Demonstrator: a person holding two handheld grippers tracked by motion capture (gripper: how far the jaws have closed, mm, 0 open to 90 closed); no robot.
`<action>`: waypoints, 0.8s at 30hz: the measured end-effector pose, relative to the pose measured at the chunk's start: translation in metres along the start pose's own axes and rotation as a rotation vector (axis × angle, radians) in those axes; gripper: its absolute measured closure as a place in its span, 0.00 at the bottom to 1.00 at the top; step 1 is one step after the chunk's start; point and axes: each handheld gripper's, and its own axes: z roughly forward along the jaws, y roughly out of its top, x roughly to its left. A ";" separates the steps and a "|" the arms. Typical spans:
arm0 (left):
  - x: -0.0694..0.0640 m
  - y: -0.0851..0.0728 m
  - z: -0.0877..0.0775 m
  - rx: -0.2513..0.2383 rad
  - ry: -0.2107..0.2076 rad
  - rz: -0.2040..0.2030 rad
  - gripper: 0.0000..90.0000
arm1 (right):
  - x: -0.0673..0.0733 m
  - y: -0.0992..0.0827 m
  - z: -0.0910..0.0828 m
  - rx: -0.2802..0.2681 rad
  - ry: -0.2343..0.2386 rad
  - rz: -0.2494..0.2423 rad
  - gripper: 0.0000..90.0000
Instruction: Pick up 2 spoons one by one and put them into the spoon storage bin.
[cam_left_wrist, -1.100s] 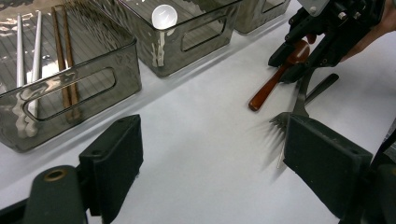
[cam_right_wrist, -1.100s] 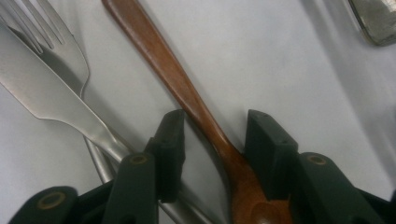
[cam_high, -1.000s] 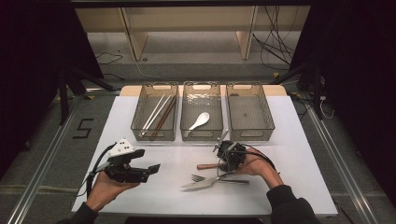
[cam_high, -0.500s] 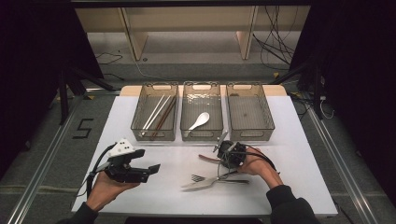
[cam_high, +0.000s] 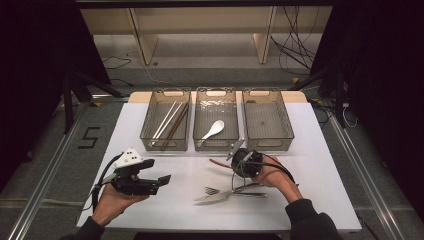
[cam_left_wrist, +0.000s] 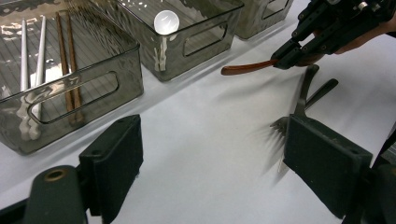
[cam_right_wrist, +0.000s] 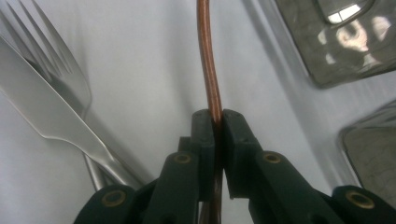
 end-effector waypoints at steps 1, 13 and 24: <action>0.000 0.000 -0.001 -0.004 -0.002 -0.001 0.21 | 0.000 0.001 -0.002 -0.012 0.006 0.003 0.94; 0.001 0.000 -0.007 -0.053 -0.002 -0.006 0.21 | -0.007 0.008 -0.023 -0.132 0.037 0.125 0.94; 0.006 -0.003 -0.011 -0.087 -0.002 -0.021 0.21 | -0.017 0.014 -0.036 -0.196 0.037 0.195 0.94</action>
